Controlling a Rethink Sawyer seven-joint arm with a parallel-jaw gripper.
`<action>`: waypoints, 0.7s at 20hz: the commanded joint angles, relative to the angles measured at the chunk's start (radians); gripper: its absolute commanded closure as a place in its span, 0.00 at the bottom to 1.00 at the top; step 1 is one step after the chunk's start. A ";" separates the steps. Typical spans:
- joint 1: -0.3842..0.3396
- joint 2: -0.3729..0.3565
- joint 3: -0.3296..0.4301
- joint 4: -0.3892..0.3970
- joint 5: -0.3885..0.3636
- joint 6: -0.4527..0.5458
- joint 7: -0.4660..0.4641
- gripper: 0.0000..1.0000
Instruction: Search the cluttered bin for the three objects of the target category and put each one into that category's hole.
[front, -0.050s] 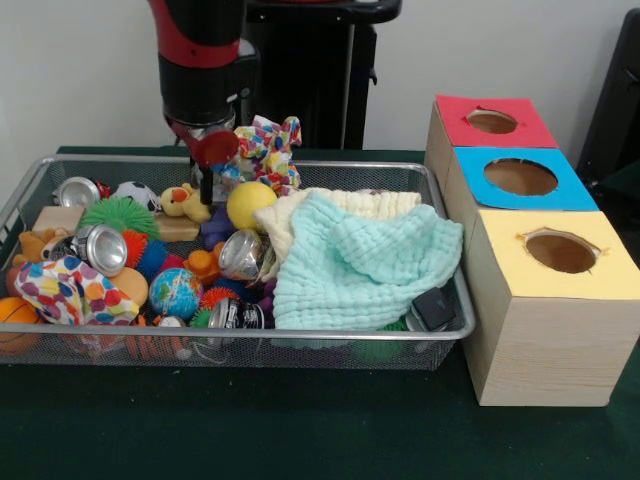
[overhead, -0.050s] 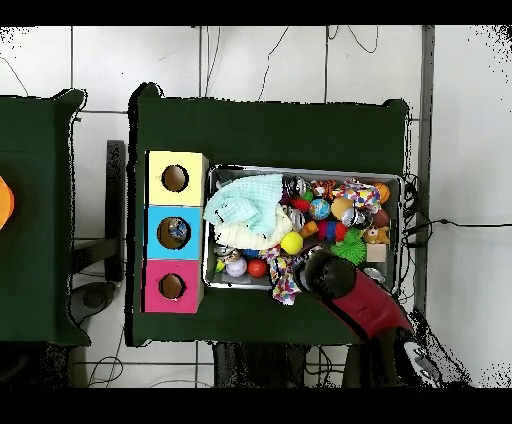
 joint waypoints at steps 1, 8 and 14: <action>0.010 -0.052 0.011 -0.094 -0.024 0.154 0.078 1.00; 0.031 -0.096 -0.019 -0.162 -0.054 0.278 0.056 1.00; 0.058 -0.138 -0.036 -0.194 -0.072 0.378 0.069 1.00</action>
